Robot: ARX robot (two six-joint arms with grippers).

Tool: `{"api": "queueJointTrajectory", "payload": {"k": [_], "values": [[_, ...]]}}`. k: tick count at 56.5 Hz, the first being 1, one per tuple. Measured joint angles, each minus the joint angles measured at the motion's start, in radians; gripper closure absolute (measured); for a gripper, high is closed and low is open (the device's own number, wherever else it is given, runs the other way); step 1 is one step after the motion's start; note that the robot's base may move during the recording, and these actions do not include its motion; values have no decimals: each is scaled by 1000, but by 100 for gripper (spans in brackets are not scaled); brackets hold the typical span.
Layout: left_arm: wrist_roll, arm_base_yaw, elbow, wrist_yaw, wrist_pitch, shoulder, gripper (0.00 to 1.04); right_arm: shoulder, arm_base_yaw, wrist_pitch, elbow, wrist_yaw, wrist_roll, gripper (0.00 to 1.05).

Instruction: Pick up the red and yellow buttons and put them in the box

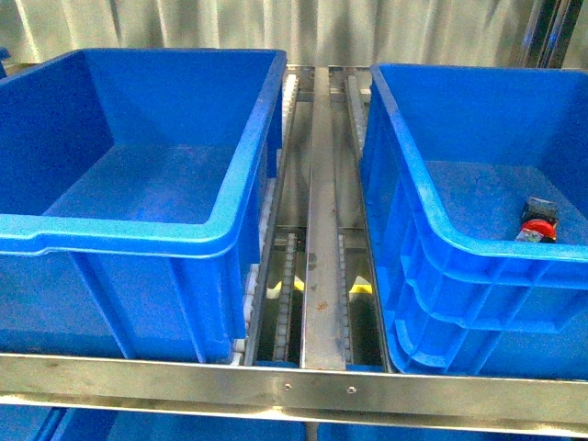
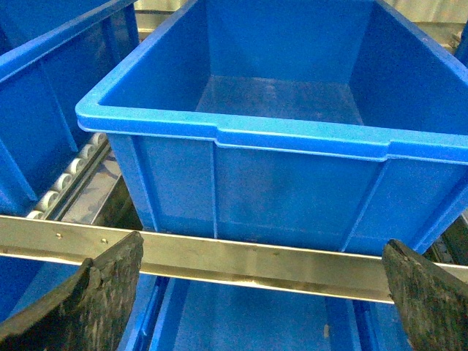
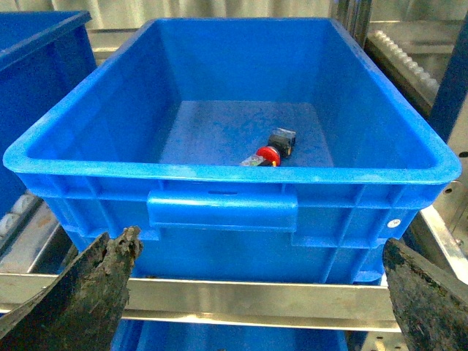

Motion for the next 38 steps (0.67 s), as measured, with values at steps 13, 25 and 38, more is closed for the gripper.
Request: {"api": "queueJointTrajectory", "payload": {"k": [13, 25, 38], "values": [[0, 0, 0, 0, 0, 0, 8, 0, 0, 0, 0, 0, 0, 6], [0, 0, 0, 0, 0, 0, 8, 0, 0, 0, 0, 0, 0, 6], [0, 0, 0, 0, 0, 0, 8, 0, 0, 0, 0, 0, 0, 6]]}}
